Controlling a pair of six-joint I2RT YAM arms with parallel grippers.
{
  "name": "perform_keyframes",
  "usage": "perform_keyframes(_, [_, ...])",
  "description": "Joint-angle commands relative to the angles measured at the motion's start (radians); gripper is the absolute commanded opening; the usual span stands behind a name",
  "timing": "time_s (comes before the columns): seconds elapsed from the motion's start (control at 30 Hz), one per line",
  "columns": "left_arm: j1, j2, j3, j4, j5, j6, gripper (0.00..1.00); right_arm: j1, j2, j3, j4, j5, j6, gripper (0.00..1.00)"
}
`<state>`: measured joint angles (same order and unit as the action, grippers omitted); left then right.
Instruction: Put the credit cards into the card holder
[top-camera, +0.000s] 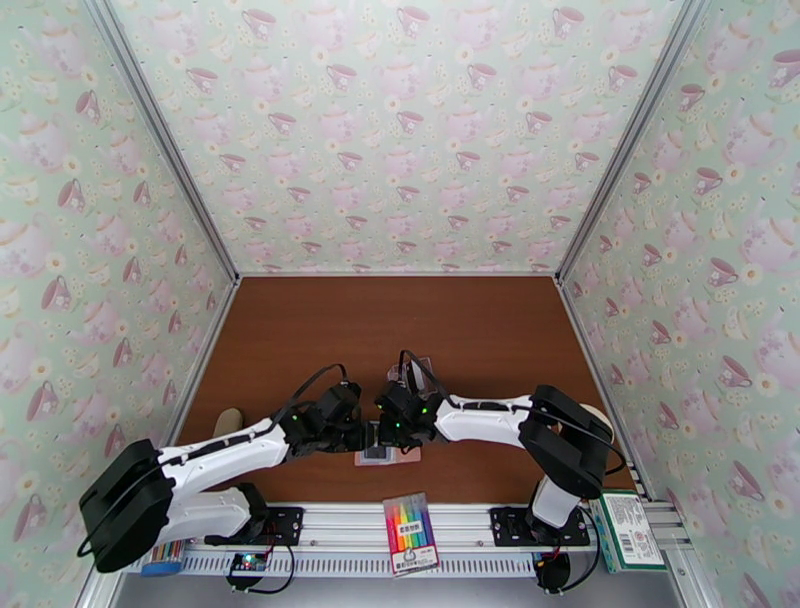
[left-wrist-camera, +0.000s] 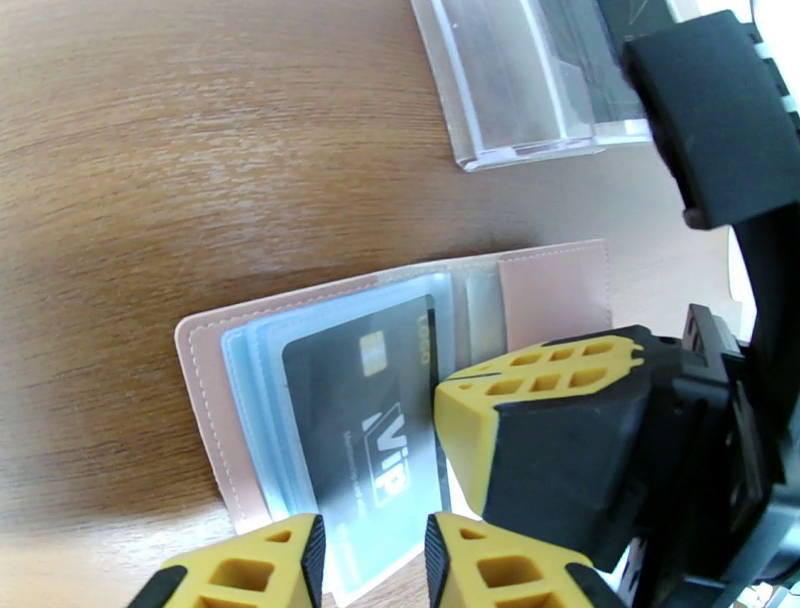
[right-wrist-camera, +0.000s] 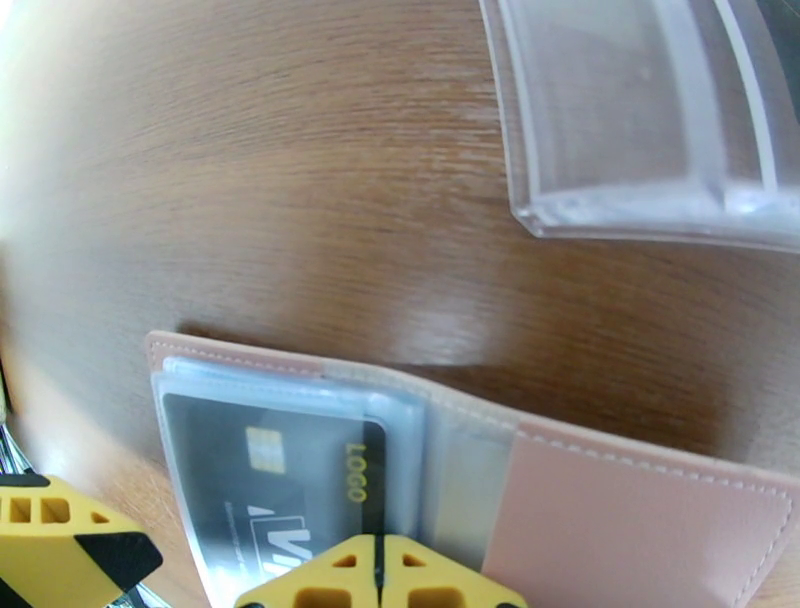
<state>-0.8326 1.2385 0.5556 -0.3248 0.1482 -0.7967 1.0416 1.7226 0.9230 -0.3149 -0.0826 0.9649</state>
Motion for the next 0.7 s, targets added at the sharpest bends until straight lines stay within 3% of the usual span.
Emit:
perform_keyframes(0.0, [0.004, 0.014, -0.006, -0.003, -0.009, -0.012, 0.35, 0.006, 0.029, -0.025, -0.009, 0.007, -0.003, 0.01])
perform_keyframes(0.67, [0.003, 0.062, -0.008, 0.028, 0.01, -0.01, 0.36, 0.006, 0.032, -0.028, -0.003, 0.005, -0.002, 0.0])
